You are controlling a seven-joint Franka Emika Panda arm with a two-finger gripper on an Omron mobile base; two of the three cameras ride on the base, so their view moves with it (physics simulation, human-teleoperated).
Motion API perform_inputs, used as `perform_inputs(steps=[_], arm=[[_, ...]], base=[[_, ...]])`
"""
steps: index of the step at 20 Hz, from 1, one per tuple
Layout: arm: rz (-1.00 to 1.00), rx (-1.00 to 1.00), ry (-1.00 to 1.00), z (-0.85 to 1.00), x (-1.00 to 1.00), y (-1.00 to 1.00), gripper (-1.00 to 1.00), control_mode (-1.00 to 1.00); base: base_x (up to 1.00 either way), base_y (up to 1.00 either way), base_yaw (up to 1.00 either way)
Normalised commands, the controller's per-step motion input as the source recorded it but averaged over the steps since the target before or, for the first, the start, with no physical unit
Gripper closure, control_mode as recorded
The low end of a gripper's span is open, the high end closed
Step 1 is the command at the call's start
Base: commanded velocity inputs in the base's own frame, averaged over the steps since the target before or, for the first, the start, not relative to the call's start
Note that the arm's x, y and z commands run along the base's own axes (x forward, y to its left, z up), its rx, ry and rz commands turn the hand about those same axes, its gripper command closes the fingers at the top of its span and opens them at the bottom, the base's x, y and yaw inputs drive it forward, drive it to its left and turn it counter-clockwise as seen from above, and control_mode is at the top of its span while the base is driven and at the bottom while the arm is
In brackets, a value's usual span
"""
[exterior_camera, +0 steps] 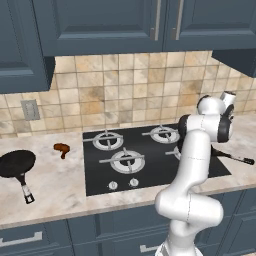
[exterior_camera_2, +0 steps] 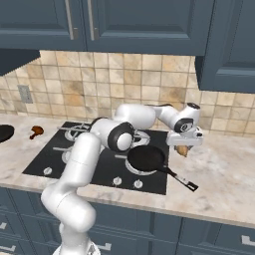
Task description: Place both pans onto different burners. Then place the onion and the chicken drumstick on different pans.
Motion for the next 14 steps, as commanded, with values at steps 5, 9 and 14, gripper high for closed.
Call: perform_inputs(steps=[5,9,14], arm=[[0.01,0.0,0.0,0.07,0.0,-0.01,1.0,-1.0],[0.01,0.0,0.0,0.22,0.0,0.0,1.0,-1.0],[0.02,0.0,0.0,0.25,0.0,0.0,1.0,-1.0]], base=[[0.0,0.0,0.0],[0.0,0.0,0.0],[0.0,0.0,0.0]])
